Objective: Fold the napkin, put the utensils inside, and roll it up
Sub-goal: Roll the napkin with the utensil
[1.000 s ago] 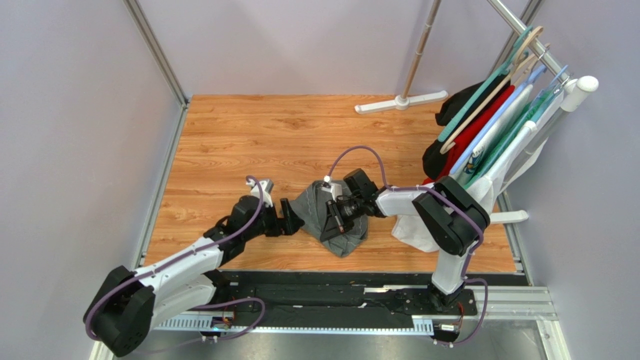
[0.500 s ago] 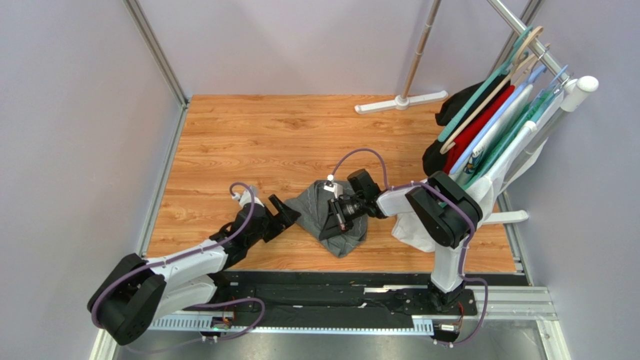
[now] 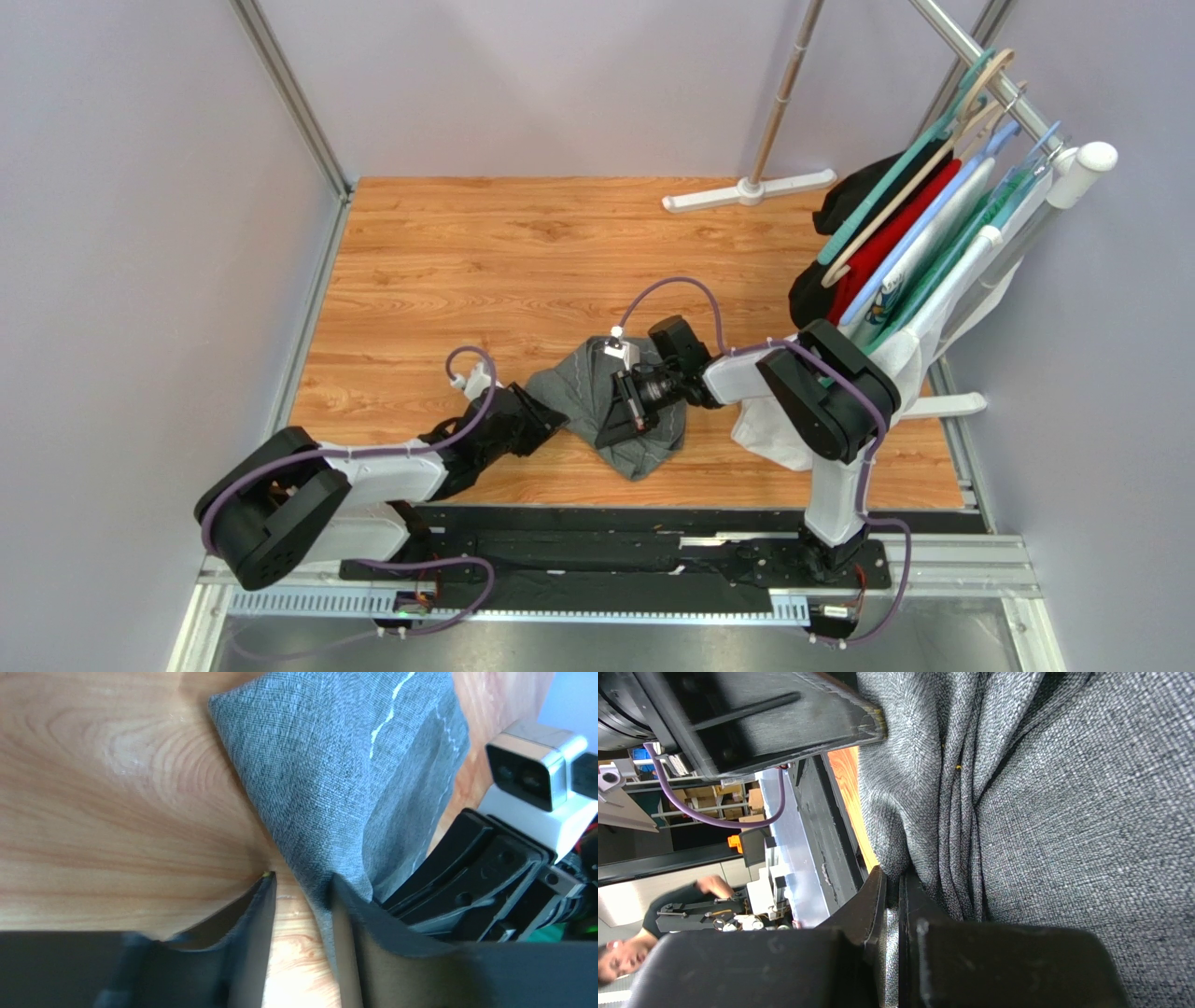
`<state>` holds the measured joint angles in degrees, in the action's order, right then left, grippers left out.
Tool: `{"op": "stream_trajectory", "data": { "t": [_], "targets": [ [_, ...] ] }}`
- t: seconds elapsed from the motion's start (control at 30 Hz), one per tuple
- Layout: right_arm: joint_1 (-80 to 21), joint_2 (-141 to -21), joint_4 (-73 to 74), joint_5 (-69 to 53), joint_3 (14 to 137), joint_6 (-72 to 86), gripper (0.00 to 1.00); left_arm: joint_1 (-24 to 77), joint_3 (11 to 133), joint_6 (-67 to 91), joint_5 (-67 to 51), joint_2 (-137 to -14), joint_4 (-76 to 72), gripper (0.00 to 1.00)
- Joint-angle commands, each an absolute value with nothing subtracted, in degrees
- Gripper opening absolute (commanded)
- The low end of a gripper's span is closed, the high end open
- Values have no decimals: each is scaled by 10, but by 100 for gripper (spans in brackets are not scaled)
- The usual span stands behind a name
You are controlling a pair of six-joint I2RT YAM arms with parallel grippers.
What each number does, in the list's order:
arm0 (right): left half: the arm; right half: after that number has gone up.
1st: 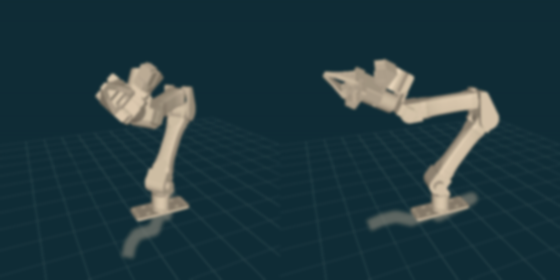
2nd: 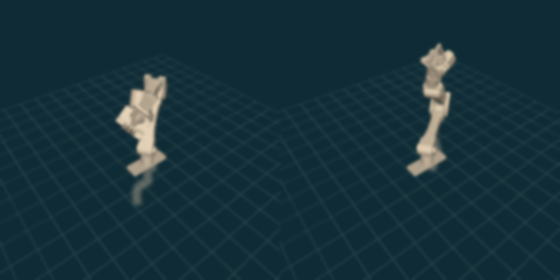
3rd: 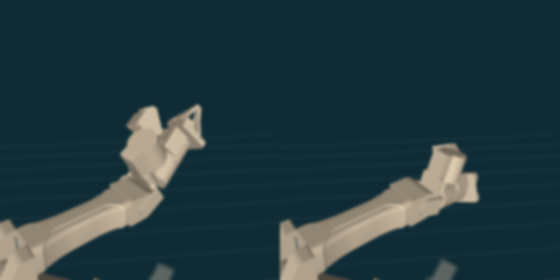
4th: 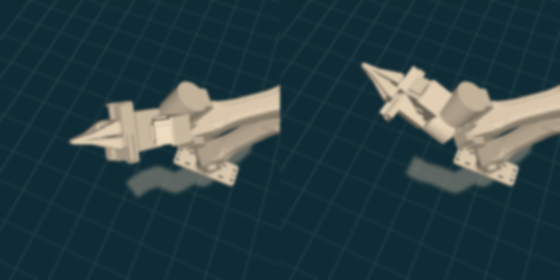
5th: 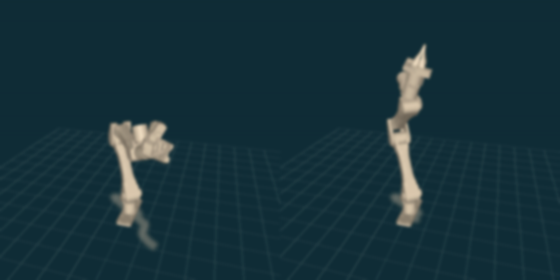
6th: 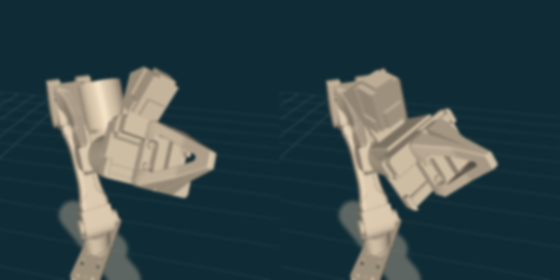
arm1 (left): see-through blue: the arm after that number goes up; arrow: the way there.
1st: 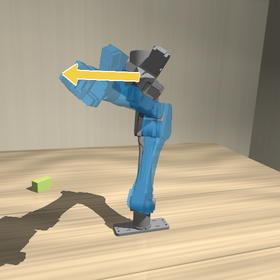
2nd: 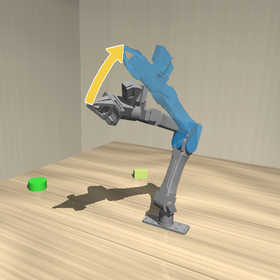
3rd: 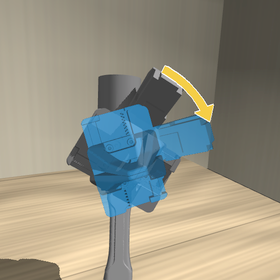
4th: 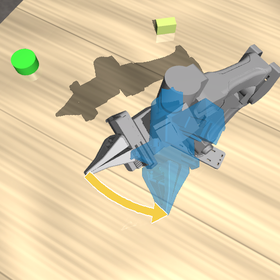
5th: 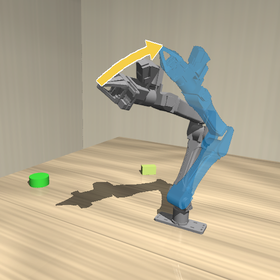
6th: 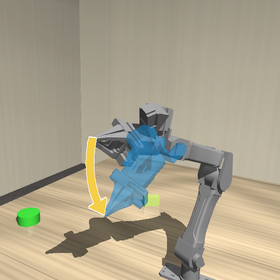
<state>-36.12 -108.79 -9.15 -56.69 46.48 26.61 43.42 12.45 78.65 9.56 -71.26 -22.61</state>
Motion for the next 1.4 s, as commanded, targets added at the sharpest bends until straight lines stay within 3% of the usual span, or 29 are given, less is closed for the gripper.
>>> {"op": "stream_trajectory", "data": {
  "t": [0.0, 0.2, 0.27, 0.37, 0.53, 0.87, 0.97, 1.07, 1.1, 1.2, 1.3, 1.37],
  "targets": [
    [-359, -1112, -105, -518, 454, 251, 0, 443, 121, 800, 128, -716, -205, 33],
    [-359, -1111, -59, -487, 466, 217, 0, 445, 152, 762, 156, -725, -206, 32],
    [-359, -1113, -57, -483, 467, 217, 0, 446, 152, 761, 157, -733, -222, 36],
    [-360, -1118, -54, -481, 469, 216, 0, 446, 150, 761, 160, -745, -245, 54],
    [-360, -1118, -48, -479, 474, 214, 0, 446, 162, 766, 142, -784, -246, 56],
    [-366, -1110, -12, -439, 483, 190, 0, 451, 169, 752, 142, -832, -284, 6],
    [-370, -1100, -2, -418, 490, 180, 0, 451, 177, 729, 159, -818, -270, 2],
    [-374, -1068, 32, -382, 495, 176, 10, 452, 188, 706, 165, -809, -254, 1],
    [-375, -1056, 40, -372, 497, 173, 19, 453, 189, 697, 166, -805, -249, 1],
    [-392, -1002, 90, -305, 515, 158, 31, 454, 199, 684, 171, -798, -237, 1],
    [-402, -948, 116, -249, 516, 158, 51, 454, 202, 682, 176, -795, -233, 1],
    [-410, -912, 132, -201, 512, 159, 54, 454, 207, 679, 174, -794, -227, 1]
  ]
}}
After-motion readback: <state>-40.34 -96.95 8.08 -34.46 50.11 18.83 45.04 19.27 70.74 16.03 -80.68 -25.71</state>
